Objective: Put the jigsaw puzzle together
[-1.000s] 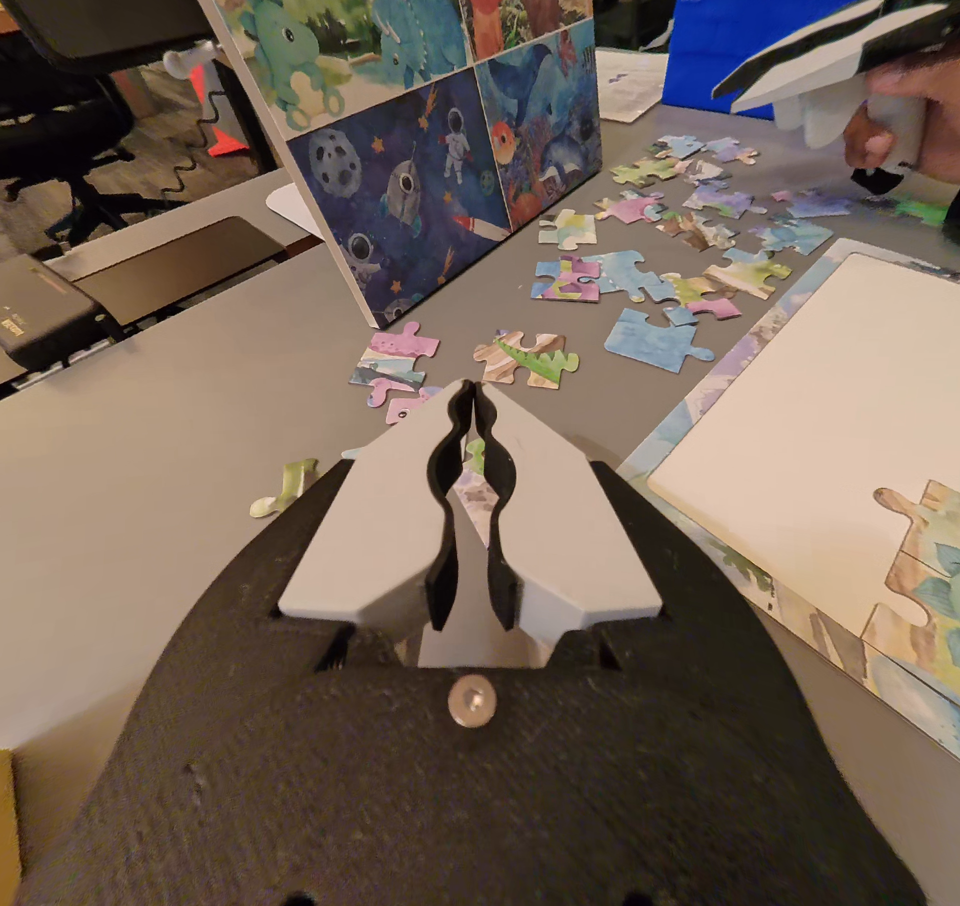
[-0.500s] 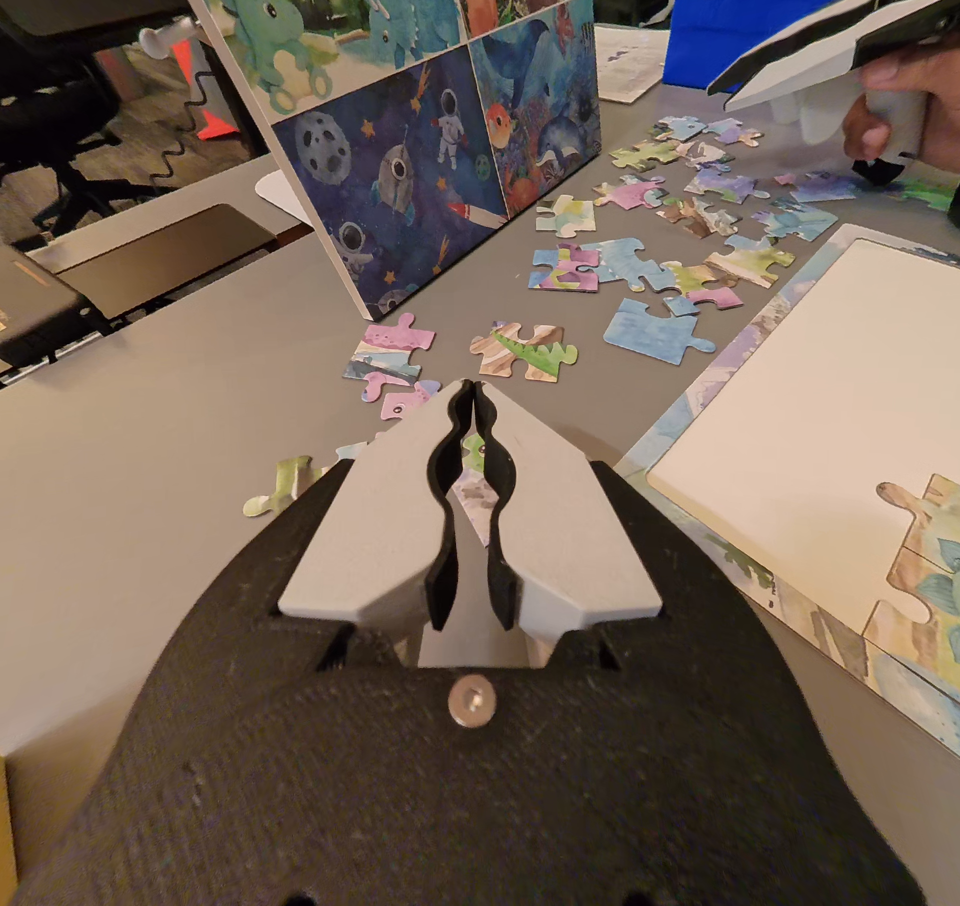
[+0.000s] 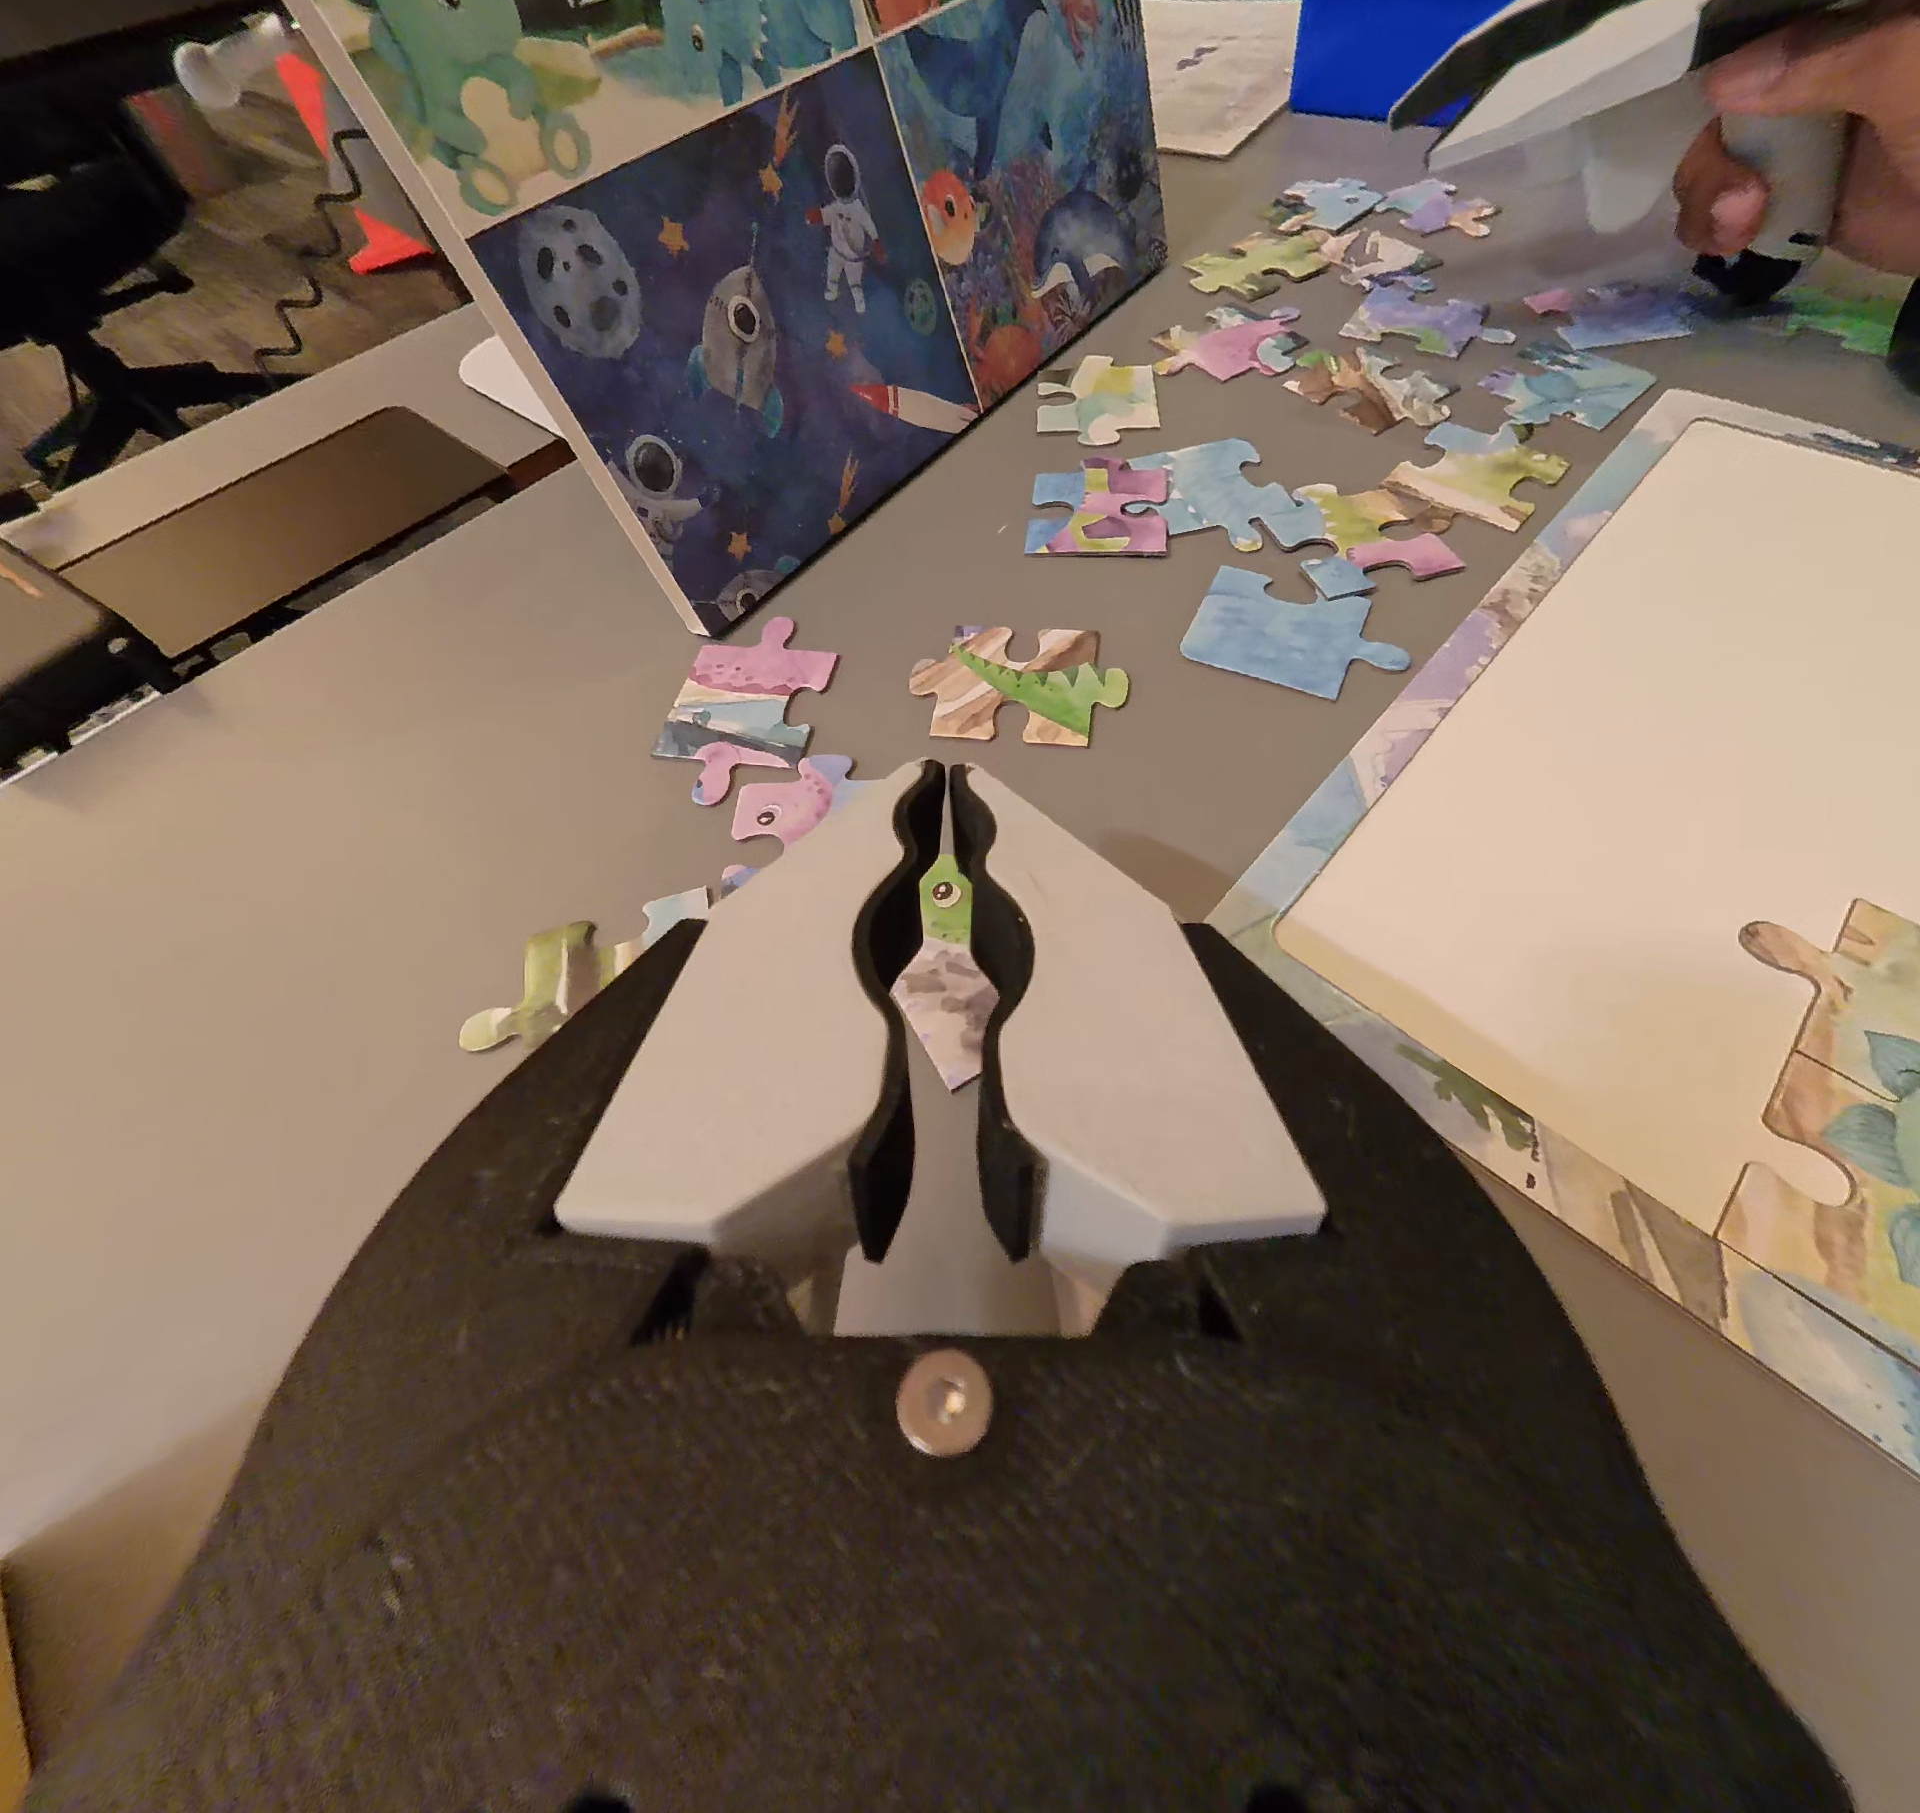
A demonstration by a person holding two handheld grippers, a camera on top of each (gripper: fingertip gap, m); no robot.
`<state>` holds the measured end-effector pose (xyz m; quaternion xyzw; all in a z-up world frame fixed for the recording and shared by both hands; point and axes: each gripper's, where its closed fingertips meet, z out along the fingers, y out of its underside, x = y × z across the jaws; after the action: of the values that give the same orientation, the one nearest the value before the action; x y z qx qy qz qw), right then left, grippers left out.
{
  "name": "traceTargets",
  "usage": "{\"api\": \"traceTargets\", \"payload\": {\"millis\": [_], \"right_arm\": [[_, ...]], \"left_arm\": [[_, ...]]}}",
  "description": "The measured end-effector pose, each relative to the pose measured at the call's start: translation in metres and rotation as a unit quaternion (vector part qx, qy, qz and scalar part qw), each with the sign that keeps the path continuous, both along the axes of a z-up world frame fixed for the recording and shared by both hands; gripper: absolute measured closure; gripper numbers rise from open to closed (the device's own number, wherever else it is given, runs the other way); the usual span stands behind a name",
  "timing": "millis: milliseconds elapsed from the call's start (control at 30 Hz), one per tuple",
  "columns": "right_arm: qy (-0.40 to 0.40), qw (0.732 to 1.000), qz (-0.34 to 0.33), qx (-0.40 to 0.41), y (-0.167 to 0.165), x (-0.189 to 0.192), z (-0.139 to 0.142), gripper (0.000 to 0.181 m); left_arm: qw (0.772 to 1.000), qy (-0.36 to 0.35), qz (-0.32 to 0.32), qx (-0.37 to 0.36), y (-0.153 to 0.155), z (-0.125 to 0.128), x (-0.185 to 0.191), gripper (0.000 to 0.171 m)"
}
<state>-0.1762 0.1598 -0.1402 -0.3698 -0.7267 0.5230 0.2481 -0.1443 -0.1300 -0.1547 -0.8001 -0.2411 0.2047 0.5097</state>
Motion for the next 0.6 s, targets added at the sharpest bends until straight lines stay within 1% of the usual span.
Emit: {"api": "traceTargets", "payload": {"millis": [133, 367, 600], "right_arm": [[0.005, 1.0, -0.002, -0.002, 0.0006, 0.0004, 0.0021, 0.146], [-0.006, 1.0, 0.003, -0.003, -0.0012, -0.001, -0.0051, 0.146], [0.002, 1.0, 0.012, 0.005, -0.0078, 0.0017, -0.0013, 0.145]], "left_arm": [[1.0, 0.002, -0.002, 0.003, 0.0002, 0.0011, 0.0009, 0.171], [1.0, 0.007, -0.003, 0.004, 0.0001, 0.0023, 0.0015, 0.171], [1.0, 0.006, -0.004, 0.002, 0.0004, 0.0017, 0.0017, 0.169]]}}
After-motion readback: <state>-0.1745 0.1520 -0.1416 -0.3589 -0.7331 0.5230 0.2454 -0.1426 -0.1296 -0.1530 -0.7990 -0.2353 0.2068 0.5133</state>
